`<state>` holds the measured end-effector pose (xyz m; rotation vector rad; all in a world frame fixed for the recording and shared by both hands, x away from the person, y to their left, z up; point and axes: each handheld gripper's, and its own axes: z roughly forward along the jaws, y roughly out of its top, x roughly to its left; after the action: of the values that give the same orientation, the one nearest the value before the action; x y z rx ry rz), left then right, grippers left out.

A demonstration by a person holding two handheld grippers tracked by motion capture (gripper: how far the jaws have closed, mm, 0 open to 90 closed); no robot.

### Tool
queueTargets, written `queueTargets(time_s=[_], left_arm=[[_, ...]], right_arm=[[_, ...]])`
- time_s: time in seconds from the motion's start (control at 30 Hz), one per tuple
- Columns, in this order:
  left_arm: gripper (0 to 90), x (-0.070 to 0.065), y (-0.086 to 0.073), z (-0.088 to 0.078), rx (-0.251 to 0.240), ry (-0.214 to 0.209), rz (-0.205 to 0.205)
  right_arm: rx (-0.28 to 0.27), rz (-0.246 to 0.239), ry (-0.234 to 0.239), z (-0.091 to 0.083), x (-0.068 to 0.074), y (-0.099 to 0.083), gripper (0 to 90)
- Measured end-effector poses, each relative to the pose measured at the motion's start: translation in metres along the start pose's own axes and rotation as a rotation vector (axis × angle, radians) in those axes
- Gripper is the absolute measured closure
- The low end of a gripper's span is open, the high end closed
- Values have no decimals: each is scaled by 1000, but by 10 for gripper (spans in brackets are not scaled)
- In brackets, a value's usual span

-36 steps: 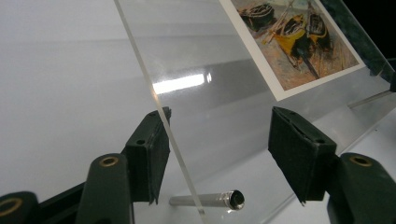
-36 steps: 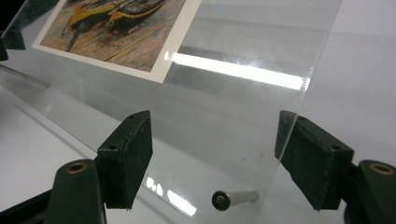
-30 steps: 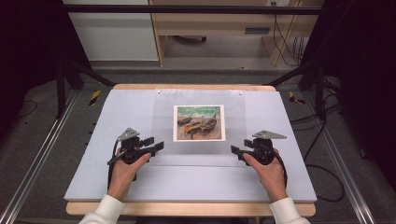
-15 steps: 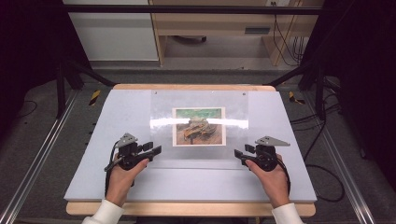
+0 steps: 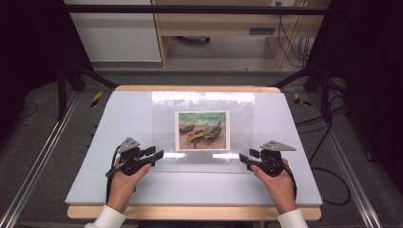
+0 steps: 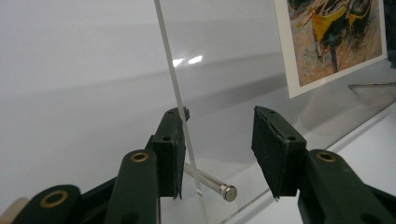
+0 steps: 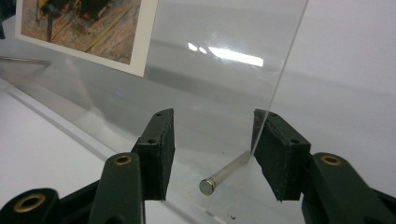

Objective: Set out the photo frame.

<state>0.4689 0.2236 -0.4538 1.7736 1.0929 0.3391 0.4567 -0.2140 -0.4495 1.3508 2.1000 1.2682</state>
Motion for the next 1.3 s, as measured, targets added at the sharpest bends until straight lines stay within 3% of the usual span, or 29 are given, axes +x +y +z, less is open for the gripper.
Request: queueTargets(time_s=[1.3], left_arm=[[601,-9,-8,-8,34,39,30]], right_arm=[[32,-42,-14,-9,4,-9,594]])
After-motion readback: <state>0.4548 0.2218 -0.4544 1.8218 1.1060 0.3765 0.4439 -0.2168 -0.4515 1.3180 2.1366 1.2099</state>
